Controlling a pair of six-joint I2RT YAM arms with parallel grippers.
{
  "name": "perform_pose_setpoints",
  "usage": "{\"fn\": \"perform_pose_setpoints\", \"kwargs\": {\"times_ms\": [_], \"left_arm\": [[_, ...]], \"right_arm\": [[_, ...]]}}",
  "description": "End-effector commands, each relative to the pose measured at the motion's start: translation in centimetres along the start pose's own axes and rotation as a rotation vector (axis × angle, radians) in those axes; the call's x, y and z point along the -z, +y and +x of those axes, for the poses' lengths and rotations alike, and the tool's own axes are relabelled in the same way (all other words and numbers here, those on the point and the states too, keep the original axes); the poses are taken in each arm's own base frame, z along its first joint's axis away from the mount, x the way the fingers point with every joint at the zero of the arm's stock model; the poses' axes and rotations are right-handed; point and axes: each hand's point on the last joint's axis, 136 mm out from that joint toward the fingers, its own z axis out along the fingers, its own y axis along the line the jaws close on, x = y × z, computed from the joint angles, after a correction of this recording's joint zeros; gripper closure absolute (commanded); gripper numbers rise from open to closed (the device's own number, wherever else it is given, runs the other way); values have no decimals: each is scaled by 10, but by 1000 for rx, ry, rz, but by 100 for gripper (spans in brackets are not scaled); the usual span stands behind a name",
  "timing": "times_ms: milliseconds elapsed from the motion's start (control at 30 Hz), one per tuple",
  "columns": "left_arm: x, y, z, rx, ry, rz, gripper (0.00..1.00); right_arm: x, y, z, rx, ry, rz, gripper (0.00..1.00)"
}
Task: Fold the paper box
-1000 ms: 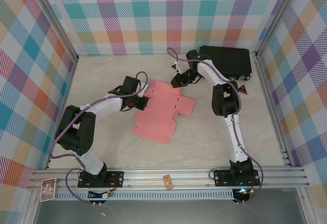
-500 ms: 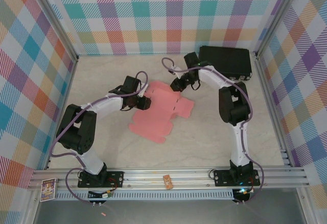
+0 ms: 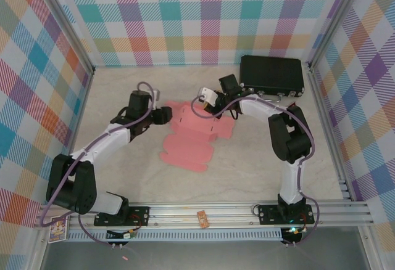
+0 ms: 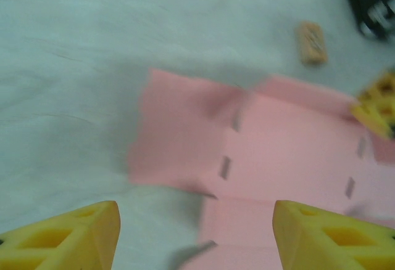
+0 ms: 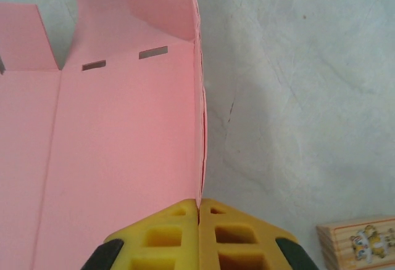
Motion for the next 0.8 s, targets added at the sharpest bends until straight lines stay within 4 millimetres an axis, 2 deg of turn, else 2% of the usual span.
{"fn": "perform_pose_setpoints", "kwargs": {"times_ms": [0,100,267,333,433,567,767], "left_arm": [[0,38,-3,142,-22,-119,34],[-7,57,3,190,20,-169,33],[-15,104,15,388,60,-284,35],[-21,117,20,445,77,-303,36],[-37,124,27,474,132,-306,38],[-59,121,26,489,185,-265,40],[-80,120,17,470,218,-229,41]], "right_arm": [[8,-12,-29,192,-68,118,94],[6,-11,-31,229,-72,156,94],[8,-12,-34,293,-80,224,95],[11,-11,-38,305,-98,237,94],[14,-9,-43,317,-117,244,95],[15,-6,-47,340,-127,247,95],[13,2,-49,396,-138,245,95]]}}
